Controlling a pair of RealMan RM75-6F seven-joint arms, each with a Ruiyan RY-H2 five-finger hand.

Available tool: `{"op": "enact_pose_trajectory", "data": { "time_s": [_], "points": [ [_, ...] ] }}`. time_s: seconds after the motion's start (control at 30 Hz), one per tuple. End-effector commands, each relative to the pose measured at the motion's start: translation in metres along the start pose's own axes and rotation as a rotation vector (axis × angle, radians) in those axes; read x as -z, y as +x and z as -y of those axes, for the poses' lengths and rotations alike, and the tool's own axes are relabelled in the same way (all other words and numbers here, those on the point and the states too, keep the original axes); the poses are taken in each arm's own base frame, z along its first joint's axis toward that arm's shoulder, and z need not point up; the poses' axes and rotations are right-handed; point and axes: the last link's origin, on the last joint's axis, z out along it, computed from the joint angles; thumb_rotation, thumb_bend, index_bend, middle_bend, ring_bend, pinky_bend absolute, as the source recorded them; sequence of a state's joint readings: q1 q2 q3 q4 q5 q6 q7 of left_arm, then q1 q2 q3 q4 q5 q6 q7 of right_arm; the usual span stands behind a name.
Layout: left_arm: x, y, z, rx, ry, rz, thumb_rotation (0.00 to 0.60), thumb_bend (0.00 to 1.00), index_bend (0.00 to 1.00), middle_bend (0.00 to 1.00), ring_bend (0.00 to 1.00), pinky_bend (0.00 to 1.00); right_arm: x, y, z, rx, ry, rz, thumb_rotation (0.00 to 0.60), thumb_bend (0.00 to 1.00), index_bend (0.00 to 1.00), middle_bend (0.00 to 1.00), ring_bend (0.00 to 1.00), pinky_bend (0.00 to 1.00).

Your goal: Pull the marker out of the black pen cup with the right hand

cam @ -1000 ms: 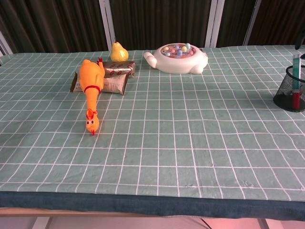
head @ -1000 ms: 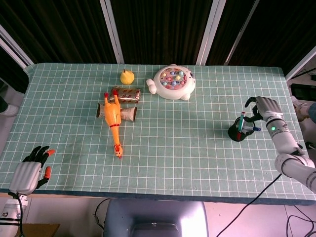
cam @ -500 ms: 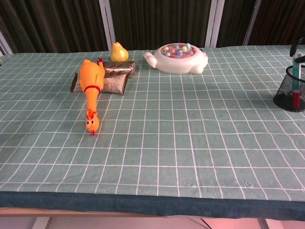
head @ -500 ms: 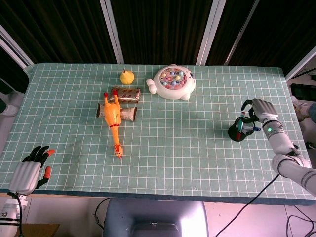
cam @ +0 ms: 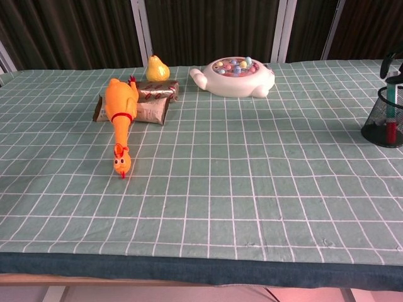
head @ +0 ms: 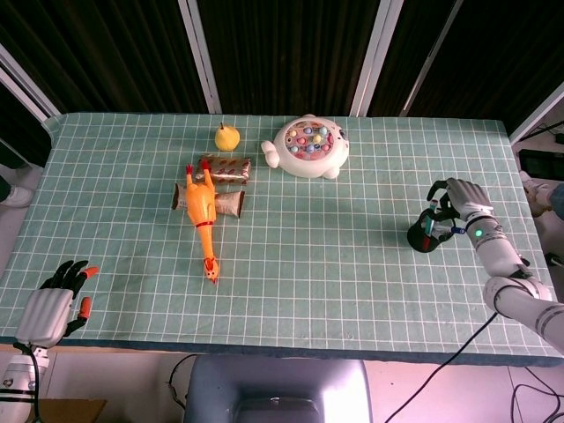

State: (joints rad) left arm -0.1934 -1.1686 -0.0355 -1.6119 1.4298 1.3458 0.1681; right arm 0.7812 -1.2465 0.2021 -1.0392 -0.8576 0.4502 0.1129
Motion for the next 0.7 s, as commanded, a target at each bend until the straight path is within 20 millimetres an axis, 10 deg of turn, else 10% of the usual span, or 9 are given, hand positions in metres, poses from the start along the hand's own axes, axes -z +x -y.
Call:
{"op": "enact_pose_trajectory", "data": {
  "time_s": [0.03,0.7],
  "points": [
    [0.0,0.0,0.0,0.0,0.0,0.0,0.6,0.57,0.23,0.12,0.08,0.32,0.0,0.0,-0.0001,-0.001,0.001,0.001,0.6,0.52,0.6,1.0,1.0,1.0],
    [0.0013,0.0006,-0.0004,0.006,-0.008,0.001,0.6,0.57,0.23,0.12,0.08,0.32,0.0037,0.002,-0.0005,0.006,0.006,0.001,0.6,0.66,0.69,1.0,1.0,1.0]
  ]
}}
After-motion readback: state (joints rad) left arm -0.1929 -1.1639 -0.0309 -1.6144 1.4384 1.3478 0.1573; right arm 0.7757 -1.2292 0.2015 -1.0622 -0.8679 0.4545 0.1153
